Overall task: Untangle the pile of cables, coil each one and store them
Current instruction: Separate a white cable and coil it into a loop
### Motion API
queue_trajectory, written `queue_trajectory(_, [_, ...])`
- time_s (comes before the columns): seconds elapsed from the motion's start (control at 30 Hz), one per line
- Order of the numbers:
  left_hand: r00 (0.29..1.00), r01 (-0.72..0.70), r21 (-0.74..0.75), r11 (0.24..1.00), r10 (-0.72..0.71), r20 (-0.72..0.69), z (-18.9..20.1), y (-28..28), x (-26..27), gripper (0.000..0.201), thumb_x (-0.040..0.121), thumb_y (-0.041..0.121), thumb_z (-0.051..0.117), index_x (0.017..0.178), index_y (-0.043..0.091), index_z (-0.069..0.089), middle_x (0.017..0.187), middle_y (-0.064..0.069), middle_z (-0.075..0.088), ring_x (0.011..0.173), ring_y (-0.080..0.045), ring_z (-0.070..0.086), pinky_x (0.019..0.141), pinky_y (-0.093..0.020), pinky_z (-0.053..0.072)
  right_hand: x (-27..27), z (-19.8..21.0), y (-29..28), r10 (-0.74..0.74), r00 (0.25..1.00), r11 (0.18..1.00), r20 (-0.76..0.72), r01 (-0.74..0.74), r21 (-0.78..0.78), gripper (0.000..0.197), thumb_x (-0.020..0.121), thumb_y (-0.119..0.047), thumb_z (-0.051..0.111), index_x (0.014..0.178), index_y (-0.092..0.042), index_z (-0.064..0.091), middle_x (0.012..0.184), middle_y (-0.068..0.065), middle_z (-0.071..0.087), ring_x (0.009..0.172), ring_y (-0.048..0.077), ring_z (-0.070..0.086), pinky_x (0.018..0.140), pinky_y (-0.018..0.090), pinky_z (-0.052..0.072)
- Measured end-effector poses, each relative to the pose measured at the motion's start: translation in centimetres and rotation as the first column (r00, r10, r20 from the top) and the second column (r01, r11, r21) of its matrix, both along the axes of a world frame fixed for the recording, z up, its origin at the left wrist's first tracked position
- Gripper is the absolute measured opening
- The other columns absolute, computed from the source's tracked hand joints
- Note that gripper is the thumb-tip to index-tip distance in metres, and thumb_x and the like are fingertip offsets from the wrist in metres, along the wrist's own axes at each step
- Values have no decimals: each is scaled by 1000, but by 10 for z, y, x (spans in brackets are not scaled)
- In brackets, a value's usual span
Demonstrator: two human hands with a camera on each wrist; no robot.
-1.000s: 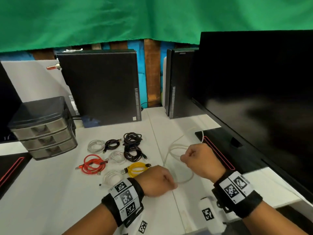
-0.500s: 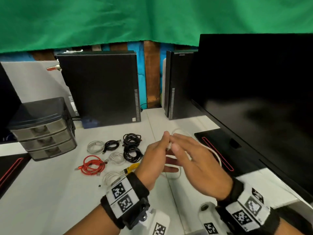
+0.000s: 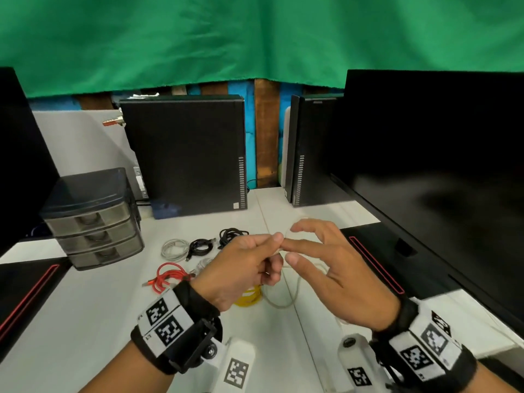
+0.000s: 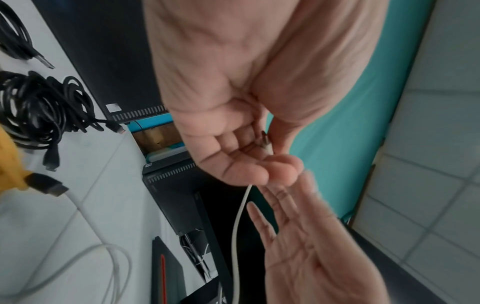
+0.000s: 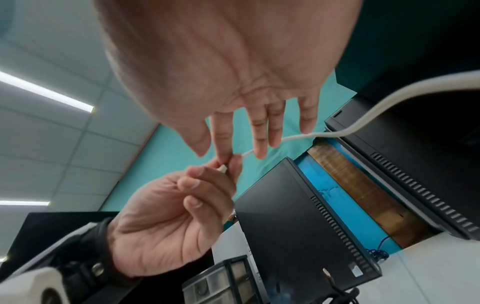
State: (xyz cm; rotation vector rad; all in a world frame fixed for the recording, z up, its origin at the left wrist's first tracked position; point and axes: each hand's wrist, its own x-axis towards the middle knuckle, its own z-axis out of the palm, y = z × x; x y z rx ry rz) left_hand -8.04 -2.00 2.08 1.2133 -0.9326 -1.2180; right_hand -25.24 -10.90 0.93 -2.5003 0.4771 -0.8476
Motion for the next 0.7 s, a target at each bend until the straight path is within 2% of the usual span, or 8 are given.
queue_trajectory(0.07, [999, 39, -17, 999, -39, 7, 3, 1, 2, 30, 101, 27, 50, 106, 8, 72, 63, -1, 55, 56, -13, 53, 58, -22, 47, -1, 0, -6, 0, 999, 1000, 40, 0, 6, 35, 98, -49, 47, 129, -47, 63, 123, -20, 51, 130, 8, 43, 104, 12, 32])
queue_trajectory(0.17, [992, 91, -18, 996, -89, 94, 4, 2, 4, 22, 101, 24, 52, 100, 8, 67, 67, -3, 59, 59, -15, 59, 60, -23, 50, -2, 0, -14, -66, 997, 997, 49, 68, -44, 39, 92, -55, 53, 129, -46, 63, 115, -20, 48, 122, 6, 43, 97, 16, 36])
queue_trajectory(0.3, [956, 195, 43, 980, -199, 214, 7, 4, 10, 14, 102, 18, 54, 95, 8, 61, 76, -6, 65, 67, -19, 65, 64, -25, 52, -4, 1, -24, -15, 999, 999, -37, 17, 47, 35, 86, -58, 65, 118, -44, 65, 138, -26, 46, 138, 0, 37, 108, 25, 37])
queue_trajectory(0.33, [946, 214, 63, 975, -223, 236, 7, 5, 12, 13, 101, 19, 57, 94, 8, 61, 76, -5, 67, 69, -20, 66, 64, -25, 52, -4, 2, -27, 12, 1000, 996, -22, -10, 87, 28, 87, -49, 68, 114, -40, 68, 133, -24, 54, 133, 1, 45, 108, 25, 40])
queue_trajectory(0.4, [921, 235, 109, 966, -257, 294, 6, 5, 16, 13, 91, 23, 60, 90, 11, 63, 77, -4, 69, 71, -20, 66, 66, -24, 50, -5, 3, -30, 40, 999, 978, 9, -41, 203, 14, 93, -29, 69, 105, -31, 74, 99, -16, 72, 101, 4, 66, 92, 24, 51])
queue_trajectory(0.47, [890, 233, 134, 963, -266, 371, 4, 5, 15, 15, 95, 22, 57, 94, 11, 66, 76, -5, 69, 72, -18, 65, 70, -24, 49, -6, 4, -26, 56, 998, 950, 10, -56, 307, 16, 95, -20, 67, 103, -30, 76, 76, -10, 72, 71, 7, 67, 71, 20, 53])
queue_trajectory(0.6, [885, 175, 62, 983, -185, 427, -1, 4, 3, 31, 106, 22, 44, 89, 6, 65, 57, 2, 51, 54, -12, 49, 62, -24, 46, -2, 3, -12, 132, 991, 932, 23, -132, 337, 21, 97, -19, 64, 110, -29, 77, 75, -11, 73, 62, 6, 59, 58, 12, 45])
queue_trajectory(0.7, [964, 75, -10, 997, -70, 256, 6, 4, 0, 32, 105, 23, 44, 79, 10, 58, 53, 7, 35, 47, -10, 33, 52, -22, 41, -1, 8, -14, 52, 981, 897, 188, -129, 422, 23, 97, -12, 60, 112, -22, 75, 60, -3, 60, 50, 2, 50, 53, 8, 41])
